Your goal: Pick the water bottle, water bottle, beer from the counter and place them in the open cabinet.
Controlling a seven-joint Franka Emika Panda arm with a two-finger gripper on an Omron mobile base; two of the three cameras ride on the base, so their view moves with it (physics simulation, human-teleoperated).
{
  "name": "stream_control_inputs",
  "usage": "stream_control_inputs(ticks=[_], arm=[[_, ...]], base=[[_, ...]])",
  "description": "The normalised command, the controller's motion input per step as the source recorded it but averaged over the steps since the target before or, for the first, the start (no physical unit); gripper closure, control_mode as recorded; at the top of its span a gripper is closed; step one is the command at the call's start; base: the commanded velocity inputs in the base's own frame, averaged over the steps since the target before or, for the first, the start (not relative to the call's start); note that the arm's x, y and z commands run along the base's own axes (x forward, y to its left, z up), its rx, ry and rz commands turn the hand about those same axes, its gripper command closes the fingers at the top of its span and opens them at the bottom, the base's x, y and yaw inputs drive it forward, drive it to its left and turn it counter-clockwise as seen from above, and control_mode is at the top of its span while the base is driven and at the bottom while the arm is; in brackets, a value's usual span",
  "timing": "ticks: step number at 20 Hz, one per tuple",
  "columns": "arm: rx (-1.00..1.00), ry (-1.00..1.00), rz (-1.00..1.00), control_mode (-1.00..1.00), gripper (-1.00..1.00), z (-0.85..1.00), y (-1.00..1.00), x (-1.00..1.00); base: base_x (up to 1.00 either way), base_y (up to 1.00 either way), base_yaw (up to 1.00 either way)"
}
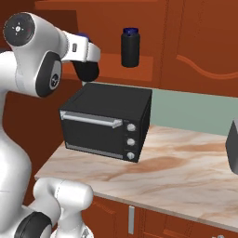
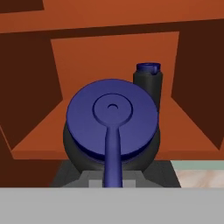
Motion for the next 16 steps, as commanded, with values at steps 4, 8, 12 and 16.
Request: stream_control_inputs(ticks=[4, 8, 12, 16], arm=[[0.0, 0.0, 0.0, -1.0, 1.0, 0.0, 0.06, 0.23], [0.0, 0.0, 0.0, -1.0, 1.0, 0.0, 0.11, 0.21], [0.0, 0.0, 0.0, -1.0, 1.0, 0.0, 0.13, 0.25], [0.0, 0.0, 0.0, -1.0, 1.0, 0.0, 0.14, 0.25]], base=[[0.0, 0.0, 0.0], [0.0, 0.0, 0.0], [0.0, 0.0, 0.0], [0.0, 0.0, 0.0]])
